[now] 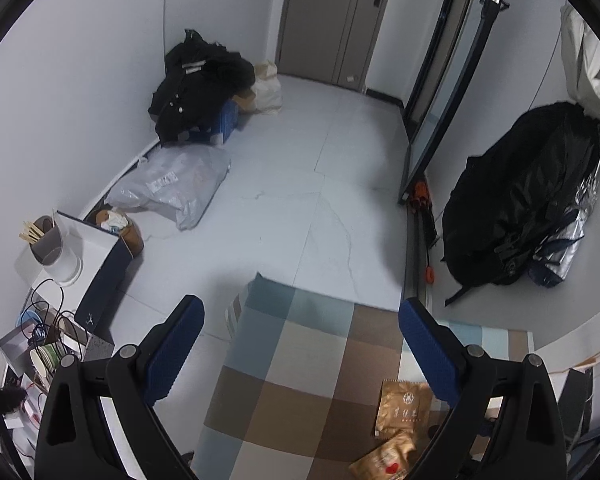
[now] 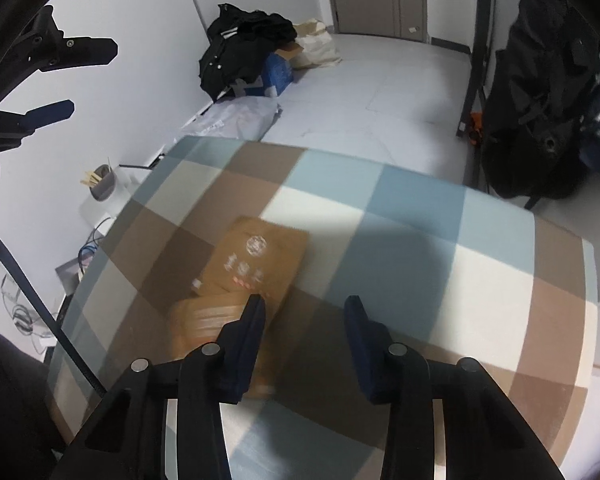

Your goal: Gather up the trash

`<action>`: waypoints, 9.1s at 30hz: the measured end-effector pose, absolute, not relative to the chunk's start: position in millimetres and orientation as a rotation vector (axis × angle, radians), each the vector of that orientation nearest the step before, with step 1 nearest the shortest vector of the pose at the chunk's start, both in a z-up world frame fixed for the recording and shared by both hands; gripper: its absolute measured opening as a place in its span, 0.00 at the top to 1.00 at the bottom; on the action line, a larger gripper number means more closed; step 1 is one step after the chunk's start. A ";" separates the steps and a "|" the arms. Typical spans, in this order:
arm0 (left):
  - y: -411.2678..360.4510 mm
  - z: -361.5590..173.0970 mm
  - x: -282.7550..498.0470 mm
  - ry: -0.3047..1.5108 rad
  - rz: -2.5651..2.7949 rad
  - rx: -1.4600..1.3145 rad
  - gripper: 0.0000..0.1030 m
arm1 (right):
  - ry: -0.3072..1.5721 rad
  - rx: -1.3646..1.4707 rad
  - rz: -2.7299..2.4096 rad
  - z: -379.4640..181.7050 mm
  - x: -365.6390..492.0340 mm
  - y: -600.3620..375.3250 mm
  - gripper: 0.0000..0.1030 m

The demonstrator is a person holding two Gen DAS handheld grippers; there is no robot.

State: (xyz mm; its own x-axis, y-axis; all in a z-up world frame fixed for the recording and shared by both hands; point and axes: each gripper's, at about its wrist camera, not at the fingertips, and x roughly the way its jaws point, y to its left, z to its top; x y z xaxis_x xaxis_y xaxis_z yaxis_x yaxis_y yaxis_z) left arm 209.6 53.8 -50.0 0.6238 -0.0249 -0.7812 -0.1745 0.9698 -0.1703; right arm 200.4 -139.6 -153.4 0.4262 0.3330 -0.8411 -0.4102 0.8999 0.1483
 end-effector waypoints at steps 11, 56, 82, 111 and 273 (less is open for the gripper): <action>56.1 -57.7 212.6 0.948 0.111 -0.284 0.07 | 1.013 -0.029 0.656 -145.3 181.1 -129.1 0.58; 37.8 -88.0 220.3 1.093 -0.022 -0.288 0.07 | 0.881 -0.133 0.616 -127.9 163.5 -138.5 0.66; -48.5 -139.7 204.9 1.248 -0.120 0.076 0.07 | 0.845 0.017 0.384 -113.1 184.5 -228.9 0.66; -45.5 -108.0 199.7 1.167 -0.290 -0.141 0.97 | 0.842 0.070 0.402 -101.7 188.4 -224.9 0.66; -404.0 -132.1 45.4 1.186 -0.804 0.489 0.34 | 0.983 0.722 -0.275 -200.4 -79.4 -584.5 0.14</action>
